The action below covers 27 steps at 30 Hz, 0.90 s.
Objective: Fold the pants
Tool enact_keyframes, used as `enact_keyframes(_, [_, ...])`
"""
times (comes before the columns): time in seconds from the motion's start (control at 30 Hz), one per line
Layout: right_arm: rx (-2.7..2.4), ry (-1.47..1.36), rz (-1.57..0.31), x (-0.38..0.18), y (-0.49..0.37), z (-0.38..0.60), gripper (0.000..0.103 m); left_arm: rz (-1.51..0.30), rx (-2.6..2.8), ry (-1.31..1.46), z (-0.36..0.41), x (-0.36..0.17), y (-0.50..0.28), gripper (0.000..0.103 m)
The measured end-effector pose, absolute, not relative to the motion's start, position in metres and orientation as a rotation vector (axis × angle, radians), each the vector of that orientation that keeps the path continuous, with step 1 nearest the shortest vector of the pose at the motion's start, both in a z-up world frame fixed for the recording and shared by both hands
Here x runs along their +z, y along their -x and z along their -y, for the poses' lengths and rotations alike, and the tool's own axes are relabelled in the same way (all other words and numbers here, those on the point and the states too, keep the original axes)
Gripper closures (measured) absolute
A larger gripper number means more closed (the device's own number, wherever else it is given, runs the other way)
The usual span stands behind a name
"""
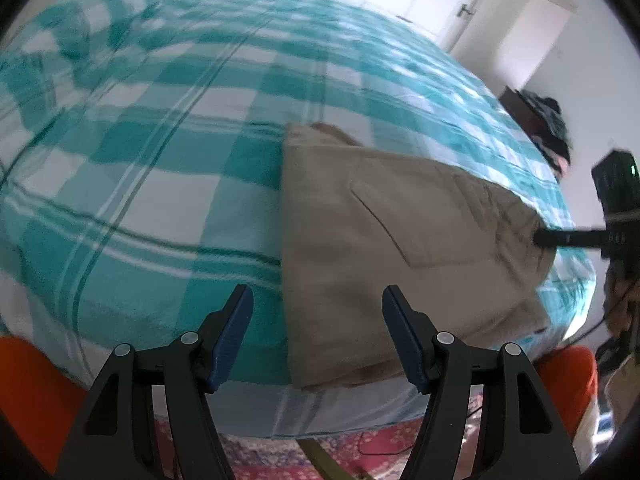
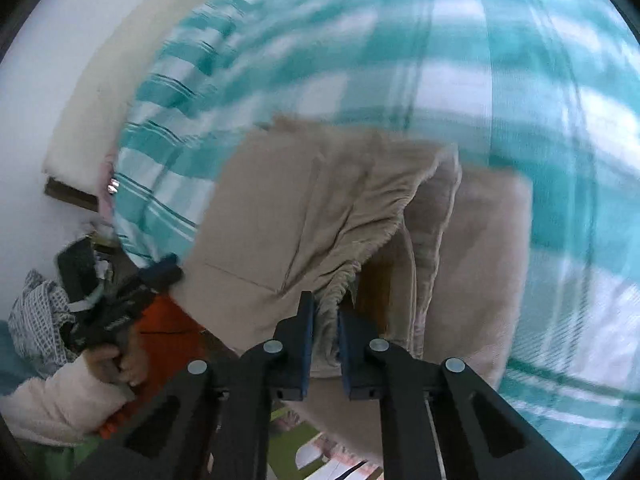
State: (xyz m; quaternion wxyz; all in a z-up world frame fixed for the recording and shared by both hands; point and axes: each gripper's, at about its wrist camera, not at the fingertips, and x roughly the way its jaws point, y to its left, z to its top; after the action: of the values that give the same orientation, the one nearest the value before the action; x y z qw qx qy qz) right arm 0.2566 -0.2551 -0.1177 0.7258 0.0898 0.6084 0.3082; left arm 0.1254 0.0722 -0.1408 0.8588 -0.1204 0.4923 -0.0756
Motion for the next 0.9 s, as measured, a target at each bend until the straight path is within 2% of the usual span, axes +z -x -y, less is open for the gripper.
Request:
enact_keyframes(0.07, [0.68,-0.199,-1.328,-0.11,-0.258,0.268,0.092,-1.067,-0.181,0.186,-0.06,-0.149,-0.13,0.037])
enact_keyframes(0.1, [0.666,-0.196,-1.34,-0.114,-0.259,0.271,0.092,-1.111,-0.195,0.161,-0.053,-0.159,-0.134,0.046])
enact_keyframes(0.23, [0.641,-0.231,-1.442,-0.161,-0.258,0.276,0.089,-1.138,-0.179,0.15,-0.05,-0.168,-0.135,0.047])
enact_keyframes(0.33, [0.636,-0.358,-1.387,-0.158,-0.266,0.299,0.07,-1.141,-0.189,0.174,-0.053,-0.167,-0.135,0.047])
enact_keyframes(0.37, [0.632,-0.355,-1.374,-0.156,-0.269,0.304,0.06,-1.143,-0.188,0.186,-0.055,-0.168,-0.135,0.047])
enact_keyframes(0.43, [0.662,-0.363,-1.392,-0.158,-0.273,0.309,0.056,-1.142,-0.185,0.192,-0.054,-0.169,-0.135,0.047])
enact_keyframes(0.63, [0.839,-0.328,-1.486,-0.175,-0.273,0.29,0.058,-1.141,-0.182,0.192,-0.053,-0.169,-0.135,0.047])
enact_keyframes(0.67, [0.859,-0.305,-1.491,-0.172,-0.271,0.288,0.066,-1.143,-0.181,0.193,-0.053,-0.17,-0.136,0.047])
enact_keyframes(0.7, [0.884,-0.3,-1.501,-0.171,-0.271,0.286,0.068,-1.143,-0.181,0.194,-0.053,-0.17,-0.136,0.046])
enact_keyframes(0.9, [0.917,-0.248,-1.551,-0.173,-0.274,0.279,0.067,-1.146,-0.172,0.197,-0.051,-0.173,-0.139,0.044])
